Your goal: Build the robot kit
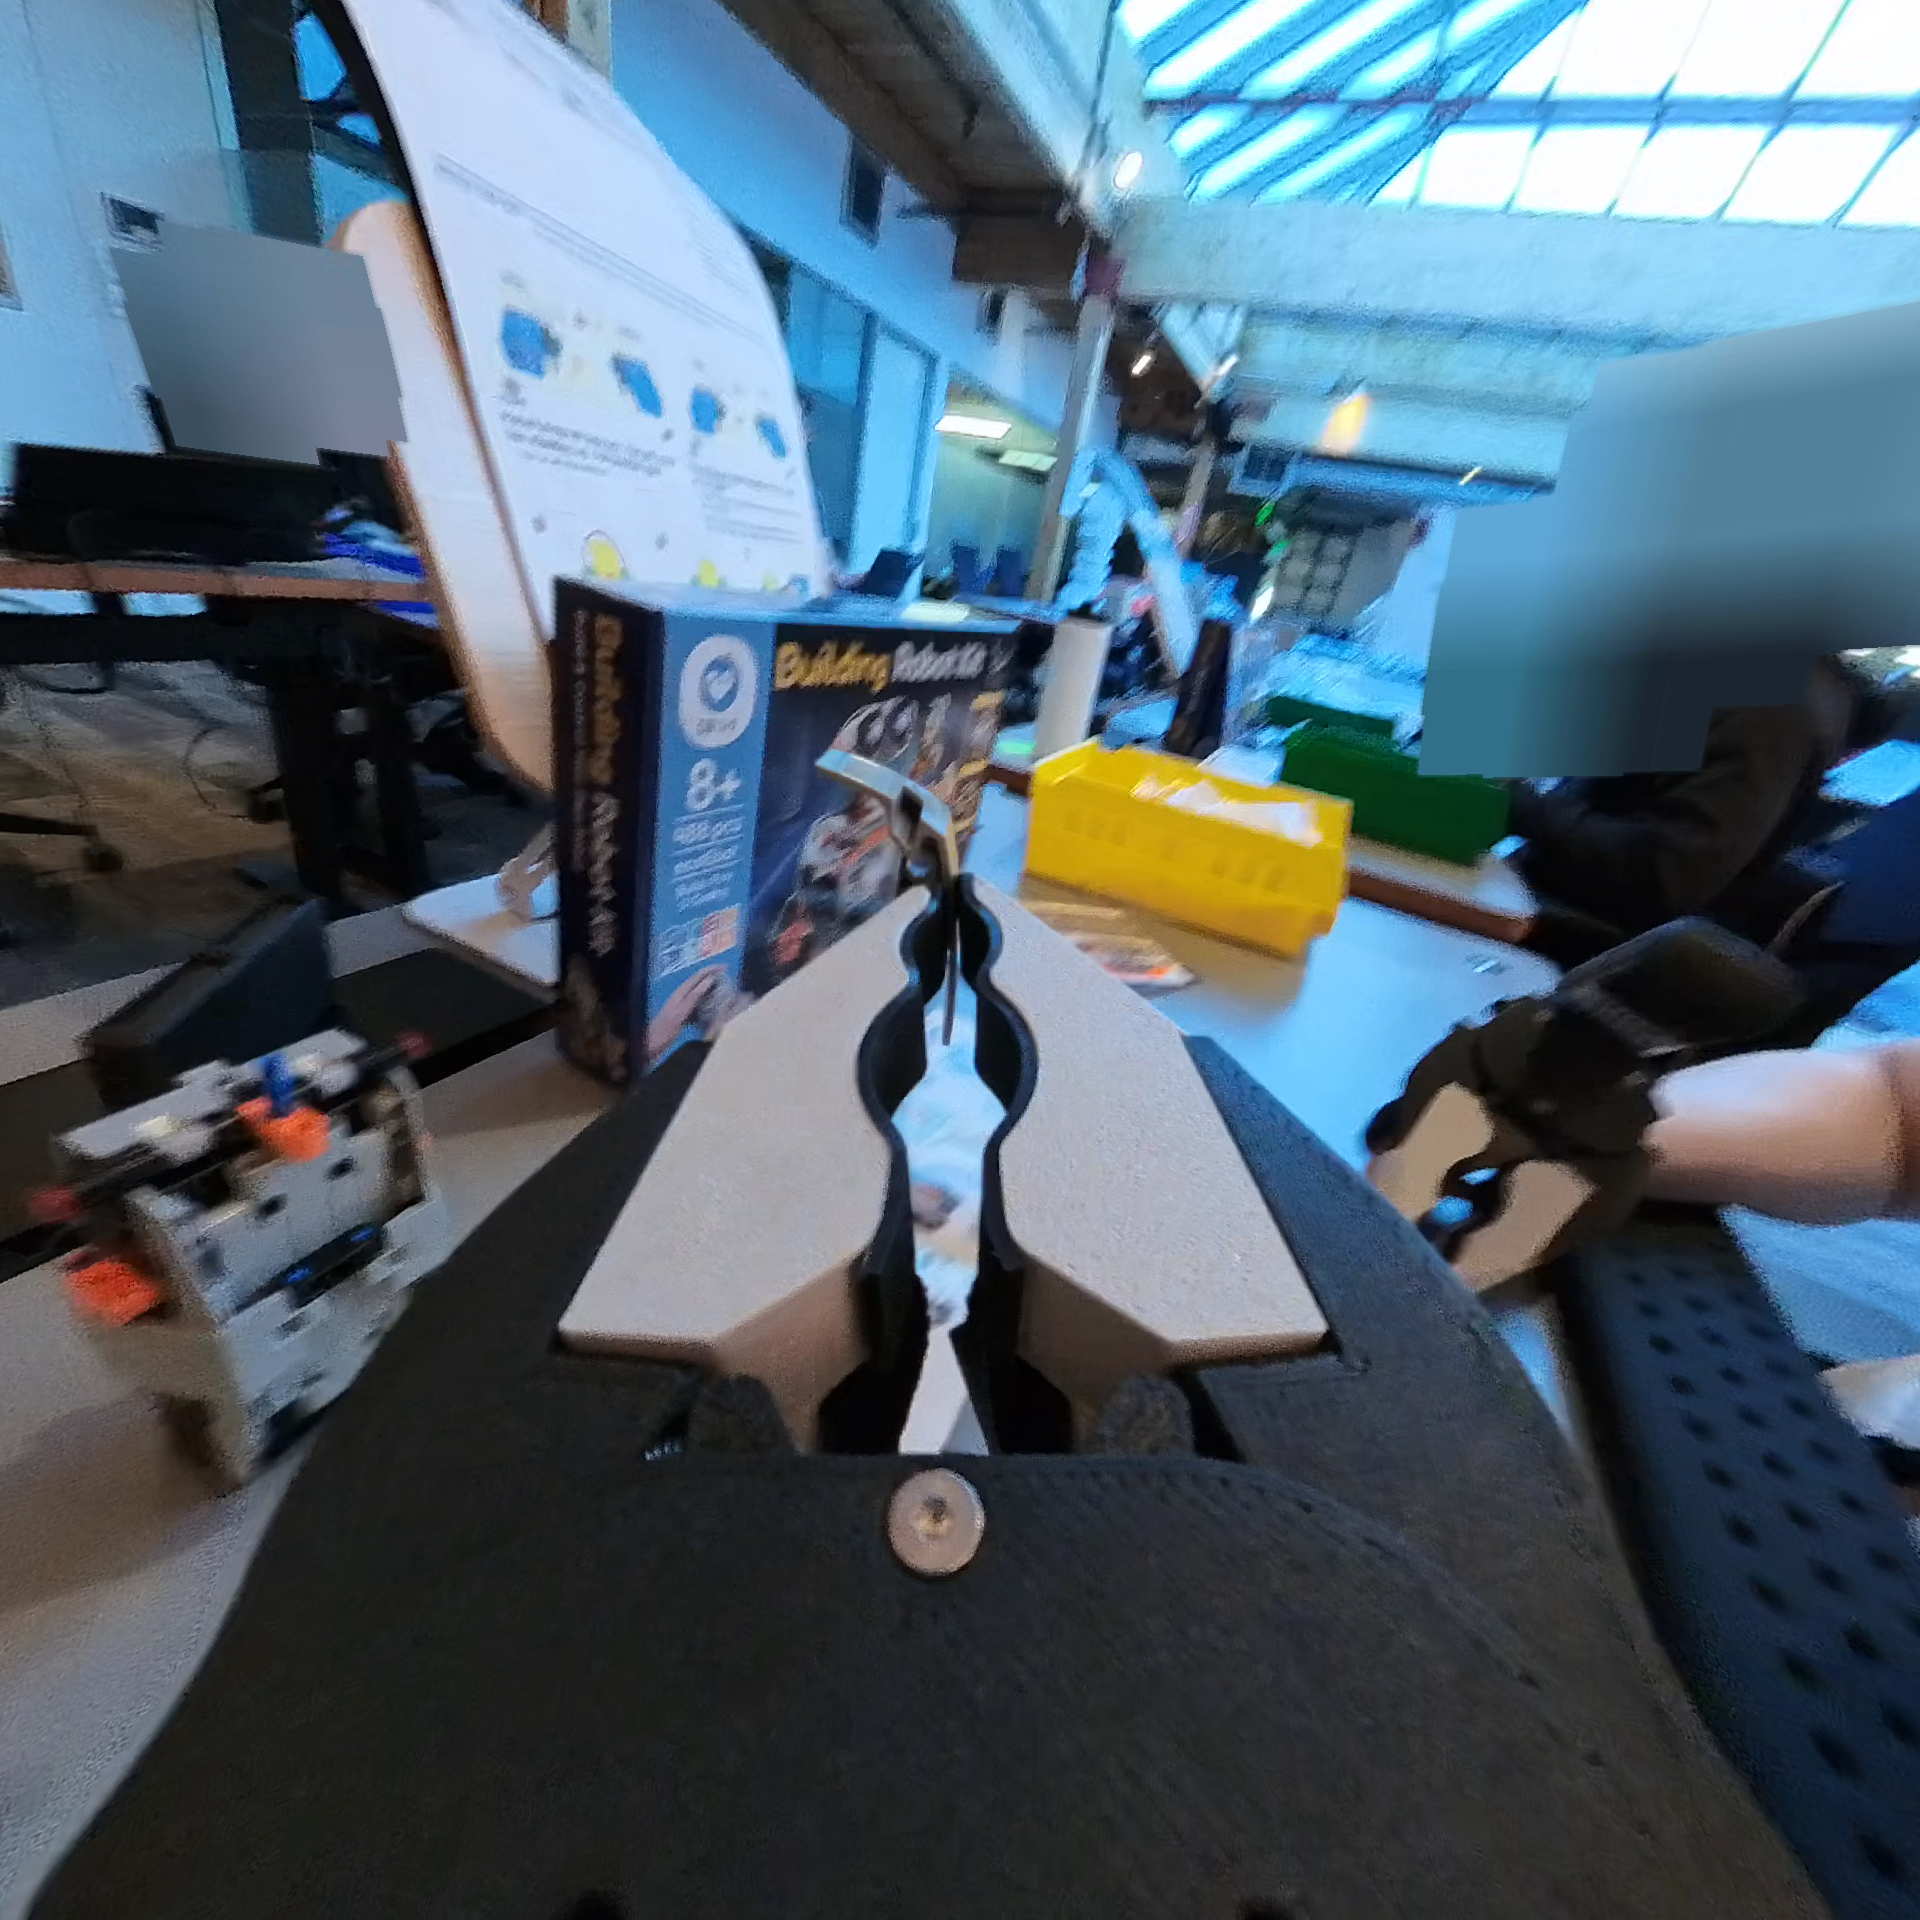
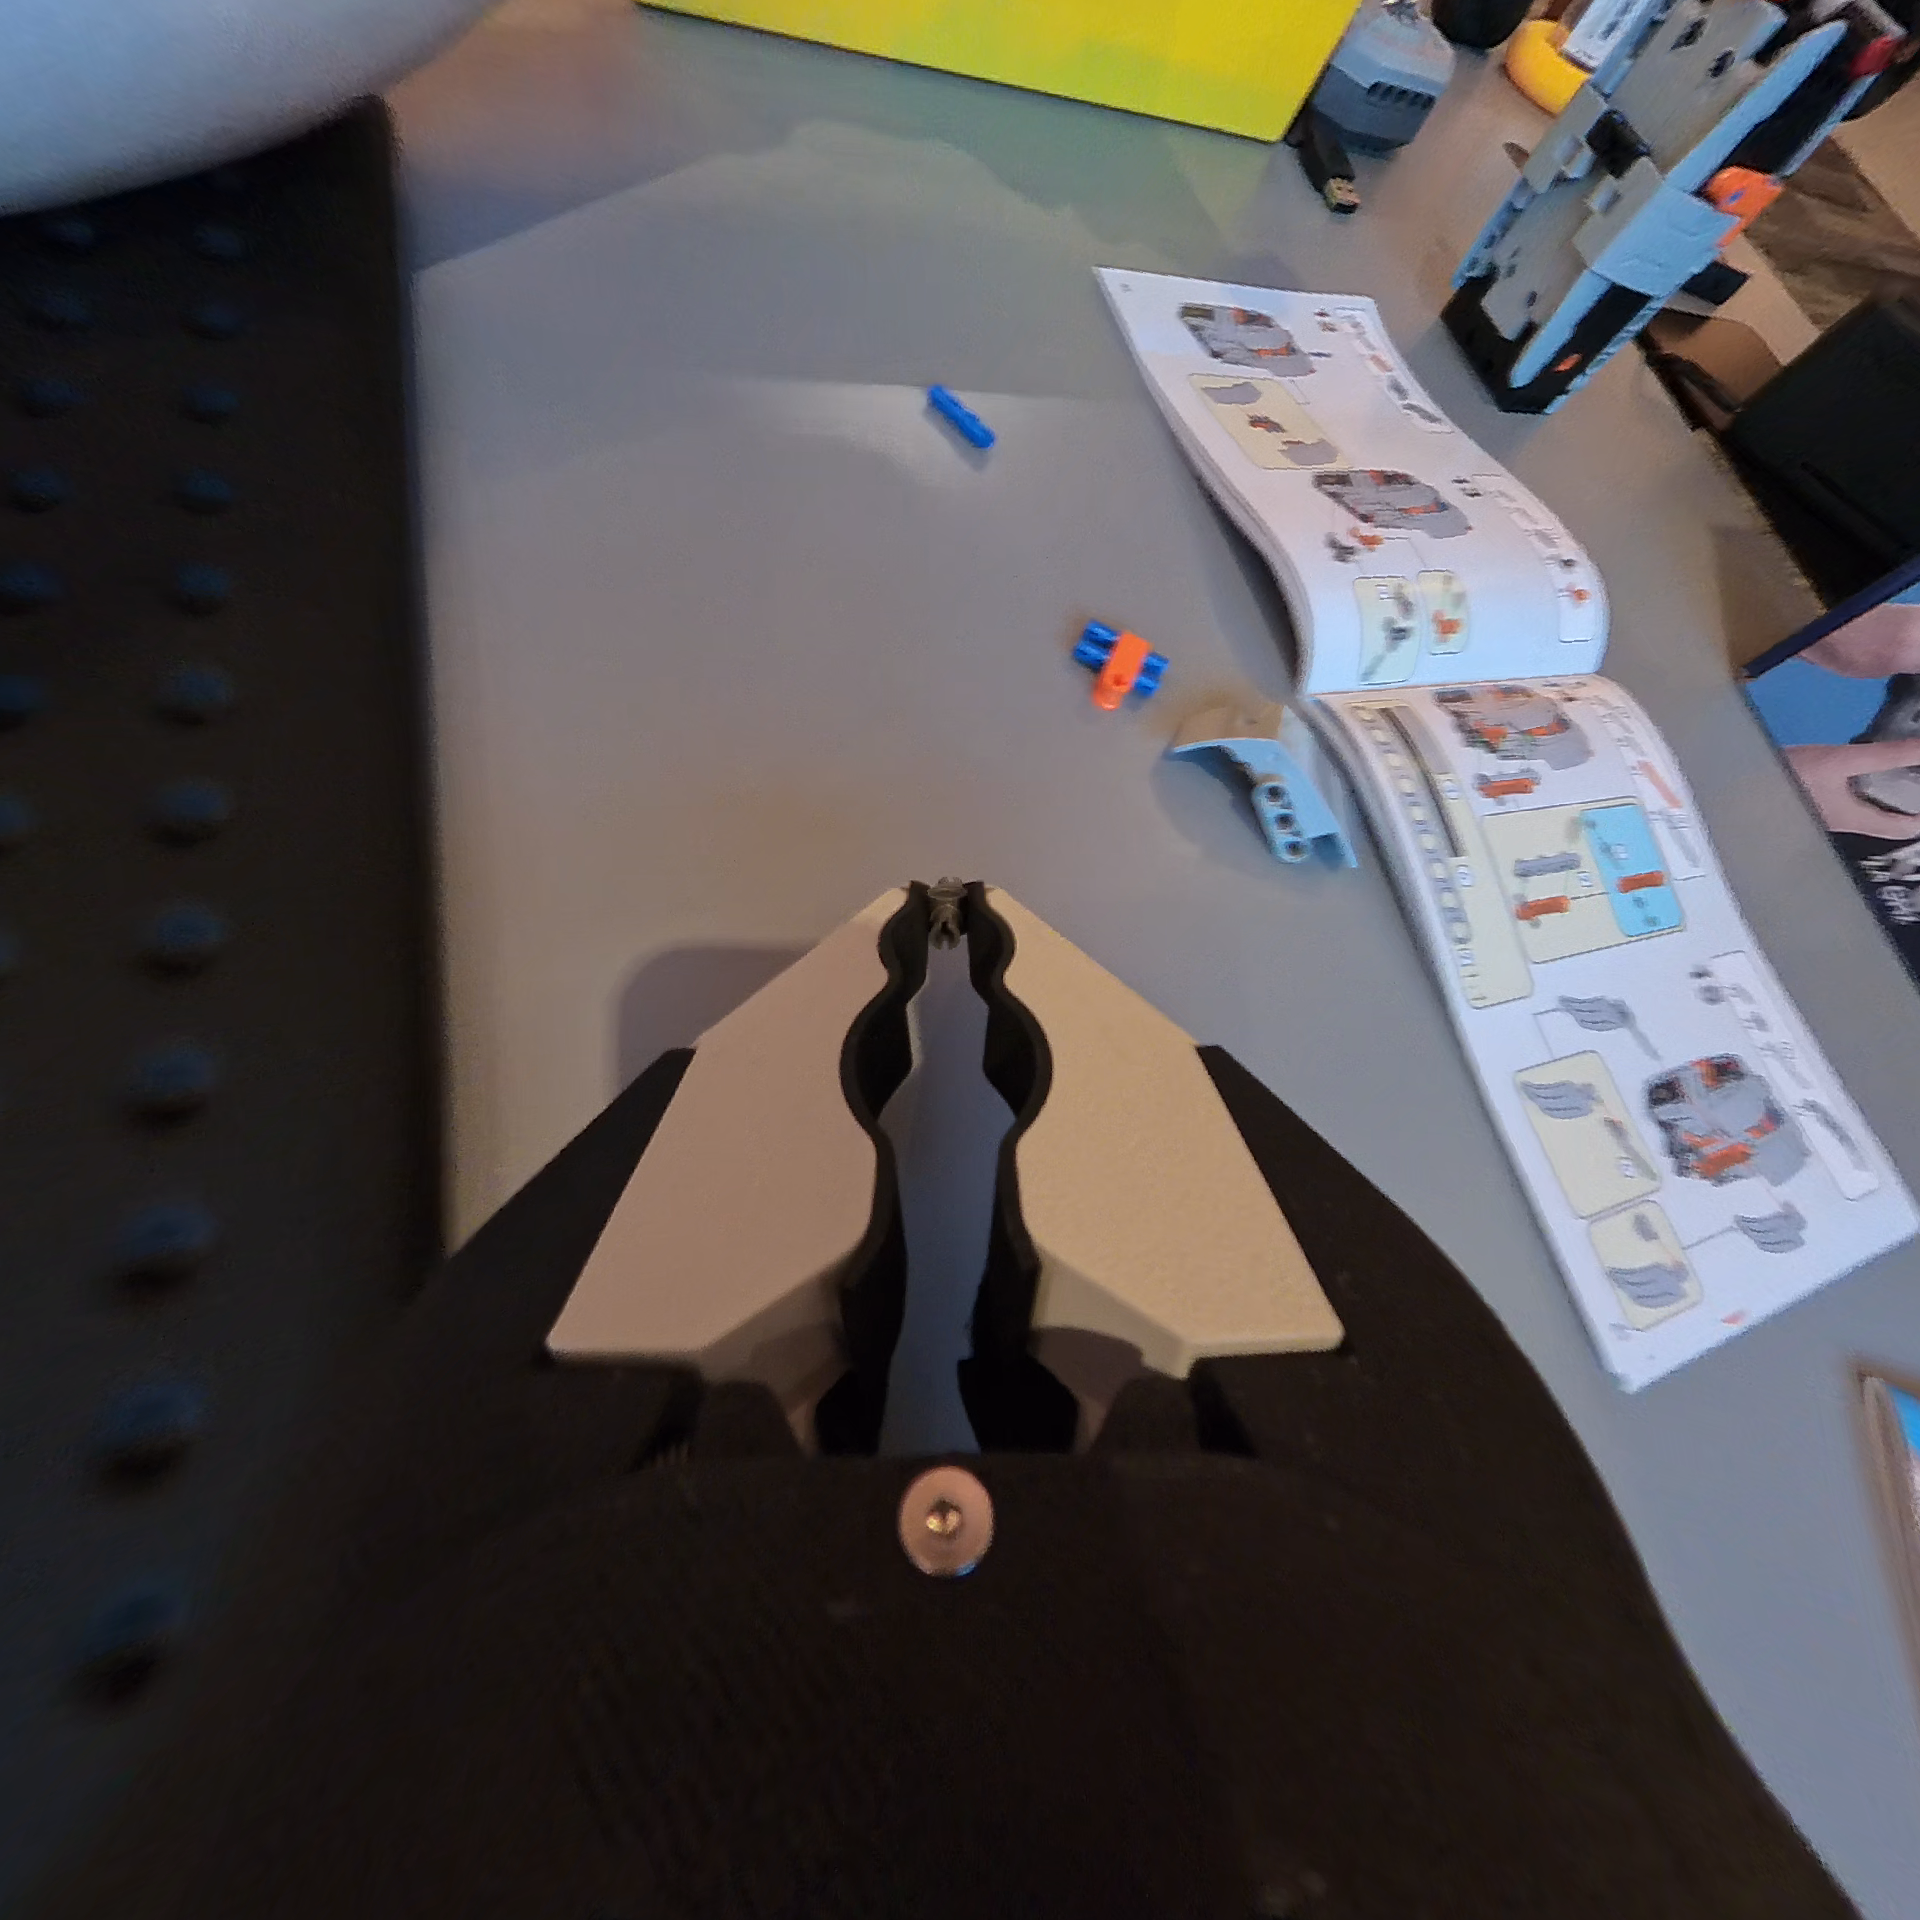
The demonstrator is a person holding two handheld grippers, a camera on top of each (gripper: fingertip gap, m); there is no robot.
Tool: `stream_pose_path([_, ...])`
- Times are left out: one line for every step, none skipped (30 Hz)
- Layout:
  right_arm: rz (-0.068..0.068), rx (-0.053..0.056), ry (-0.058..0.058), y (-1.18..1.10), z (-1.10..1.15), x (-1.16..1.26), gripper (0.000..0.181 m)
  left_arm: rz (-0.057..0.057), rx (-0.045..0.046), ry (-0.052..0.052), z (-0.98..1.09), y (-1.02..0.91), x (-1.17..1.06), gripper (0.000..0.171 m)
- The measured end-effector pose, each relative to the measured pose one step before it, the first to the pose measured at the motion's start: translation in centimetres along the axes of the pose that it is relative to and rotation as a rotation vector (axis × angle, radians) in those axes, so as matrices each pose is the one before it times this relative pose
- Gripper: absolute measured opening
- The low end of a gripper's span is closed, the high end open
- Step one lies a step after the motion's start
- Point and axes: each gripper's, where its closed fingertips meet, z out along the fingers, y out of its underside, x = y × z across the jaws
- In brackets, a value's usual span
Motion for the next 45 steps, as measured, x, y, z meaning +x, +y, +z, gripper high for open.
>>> stream_pose_path([-0.0018,0.0037,0.0198,-0.021,-0.055,0.818,0.006,-0.0404,0.04478,0.0505,0.073,-0.881,0.923,0.0])
stream_pose_path([-0.0001,0.0016,0.0303,0.072,-0.179,1.224,0.005,-0.037,0.04237,0.0528,0.111,-0.773,1.041,0.0])
stream_pose_path([0.0092,0.0041,0.0352,0.062,-0.344,1.529,0.006,-0.0305,0.02451,0.0416,0.098,-0.489,0.958,0.0])
stream_pose_path([0.0353,0.0216,0.0229,-0.289,-0.51,1.497,0.006,-0.0277,0.00252,0.0231,0.047,-0.173,0.781,0.0])
stream_pose_path([0.0611,0.0435,-0.0027,-0.89,-0.627,1.09,0.005,-0.0291,-0.01148,0.015,-0.02,0.048,0.785,0.0])
stream_pose_path([0.0642,0.053,-0.0236,-1.373,-0.598,0.594,0.006,-0.0288,-0.02179,0.0142,-0.08,0.295,0.949,0.0])
stream_pose_path([0.0501,0.0429,-0.02,-1.515,-0.434,0.322,0.005,-0.0263,-0.03232,0.0012,-0.175,0.628,0.913,0.0])
stream_pose_path([0.0232,0.0382,-0.0066,-1.574,-0.253,0.165,0.006,-0.0212,-0.0361,-0.0175,-0.237,0.987,0.783,0.0])
stream_pose_path([0.0086,0.0421,-0.0128,-1.63,-0.044,-0.204,0.006,-0.0173,-0.03875,-0.0289,-0.275,1.356,0.688,0.0])
stream_pose_path([0.0203,0.0404,-0.0311,-1.468,0.169,-0.61,0.006,-0.0162,-0.0384,-0.0301,-0.281,1.655,0.681,0.0])
stream_pose_path([0.0425,0.0399,-0.0517,-1.171,0.398,-0.999,0.006,-0.0156,-0.02557,-0.0189,-0.209,1.718,0.784,0.0])
stream_pose_path([0.0635,0.0423,-0.0694,-0.792,0.587,-1.314,0.006,-0.0199,-0.01273,-0.0067,-0.113,1.671,0.837,0.0])
stream_pose_path([0.0795,0.0457,-0.079,-0.344,0.74,-1.478,0.006,-0.0247,-0.00602,-0.0024,-0.058,1.569,0.72,0.0])
stream_pose_path([0.087,0.037,-0.0814,0.258,0.817,-1.409,0.006,-0.0236,-0.00012,0.0008,-0.051,1.412,0.579,0.0])
stream_pose_path([0.0989,0.0192,-0.0741,0.841,0.802,-1.086,0.005,-0.0232,0.00122,0.0074,-0.06,1.267,0.5,0.0])
stream_pose_path([0.1064,0.0128,-0.0701,1.043,0.69,-0.791,0.006,-0.0264,-0.0033,0.0086,-0.055,1.132,0.399,0.0])
stream_pose_path([0.1121,0.0192,-0.0696,0.929,0.531,-0.561,0.005,-0.025,-0.00868,0.0014,-0.069,0.951,0.224,0.0])
stream_pose_path([0.1192,0.0263,-0.063,0.694,0.379,-0.267,0.005,-0.0181,-0.00299,-0.001,-0.083,0.687,0.117,0.0])
stream_pose_path([0.111,0.0299,-0.0607,0.374,0.248,-0.134,0.005,-0.0193,0.00502,0.0096,-0.016,0.5,0.153,0.0])
stream_pose_path([0.0874,0.0322,-0.0508,0.087,0.151,-0.025,0.005,-0.0328,-0.00103,0.0244,0.046,0.488,0.222,0.0])
stream_pose_path([0.0548,0.0251,-0.0268,-0.075,0.072,0.176,0.005,-0.0435,-0.00648,0.0316,0.094,0.453,0.182,0.0])
stream_pose_path([0.0155,0.0062,-0.0008,-0.044,0.04,0.33,0.005,-0.0433,0.00166,0.0249,0.097,0.286,-0.042,0.0])
stream_pose_path([-0.017,-0.009,0.0177,-0.002,0.023,0.37,0.005,-0.0344,0.01078,0.0178,0.061,0.103,-0.18,0.0])
stream_pose_path([-0.0293,-0.0119,0.0232,-0.018,0.037,0.291,0.004,-0.0241,0.0172,0.0177,0.042,-0.036,-0.166,0.0])
stream_pose_path([-0.0273,-0.0078,0.0148,-0.005,0.074,0.095,0.005,-0.0205,0.02019,0.0152,-0.002,-0.112,-0.167,0.0])
stream_pose_path([-0.0195,-0.0046,0.0043,0.044,0.109,-0.05,0.005,-0.0212,0.01835,0.0108,-0.034,-0.142,-0.18,0.0])
stream_pose_path([-0.0103,-0.0039,0.0038,0.149,0.098,0.001,0.005,-0.0174,0.01423,0.0073,-0.08,-0.164,-0.121,0.0])
stream_pose_path([-0.0077,-0.0023,0.0079,0.232,0.052,0.094,0.005,-0.0067,0.00784,-0.0024,-0.107,-0.108,-0.1,0.0])
stream_pose_path([-0.0067,-0.002,0.0115,0.359,-0.027,0.175,0.005,0.0008,-0.00039,-0.0168,-0.061,0.054,-0.222,0.0])
stream_pose_path([-0.0063,-0.0002,0.0189,0.396,-0.091,0.296,0.005,-0.0016,-0.01106,-0.0211,0.009,0.27,-0.303,0.0])
stream_pose_path([-0.0088,0.0018,0.0167,0.23,-0.129,0.243,0.005,-0.0047,-0.01738,-0.0099,0.093,0.383,-0.145,0.0])
stream_pose_path([-0.0074,0.0052,-0.0016,-0.012,-0.107,-0.026,0.005,-0.001,-0.01185,-0.0013,0.107,0.266,0.005,0.0])
stream_pose_path([0.0008,0.0064,-0.0025,-0.07,-0.053,0.03,0.005,0.0029,-0.0052,-0.0068,0.052,0.147,-0.045,0.0])
stream_pose_path([0.0147,-0.0068,0.0009,0.16,0.052,0.197,0.005,-0.0009,-0.0046,-0.0099,0.041,0.116,-0.143,0.0])
stream_pose_path([0.0181,-0.0096,-0.0108,0.176,0.096,0.025,0.005,-0.008,-0.00594,-0.0032,0.067,0.101,-0.111,0.0])
stream_pose_path([0.0019,-0.0012,-0.0065,0.01,0.052,-0.06,0.005,-0.013,-0.00925,0.0031,0.078,0.127,-0.074,0.0])
stream_pose_path([-0.0072,-0.0042,0.0058,0.075,0.022,0.05,0.005,-0.0142,-0.01389,0.0044,0.113,0.184,-0.075,0.0])
stream_pose_path([-0.0046,-0.0035,0.0028,0.065,0.036,0.018,0.005,-0.0124,-0.01561,0.0011,0.134,0.204,-0.086,0.0])
stream_pose_path([0.0005,-0.0032,-0.0021,0.056,0.045,-0.002,0.005,-0.0088,-0.01206,-0.0092,0.133,0.169,-0.2,0.0])
stream_pose_path([0.0053,-0.0048,-0.0005,0.082,0.05,0.066,0.005,-0.004,-0.00883,-0.0156,0.111,0.141,-0.249,0.0])
stream_pose_path([0.0079,-0.0023,-0.0001,0.034,0.017,0.093,0.005,0.0005,-0.00863,-0.0097,0.099,0.131,-0.123,0.0])
stream_pose_path([0.0061,0.0029,-0.0007,-0.035,-0.017,0.067,0.005,0.0026,-0.00334,-0.0051,0.059,0.057,-0.038,0.0])
stream_pose_path([0.0043,0.0039,0.0,-0.053,-0.048,0.047,0.005,0.0013,0.00201,-0.0036,-0.004,-0.017,-0.025,0.0])
stream_pose_path([0.0005,0.0009,0.0026,-0.014,-0.026,0.067,0.005,0.0002,0.00018,0.0028,0.001,0.019,0.042,0.0])
stream_pose_path([-0.0016,-0.0038,0.0007,0.055,0.023,0.029,0.005,0.0005,-0.00081,0.0059,0.004,0.012,0.079,0.0])
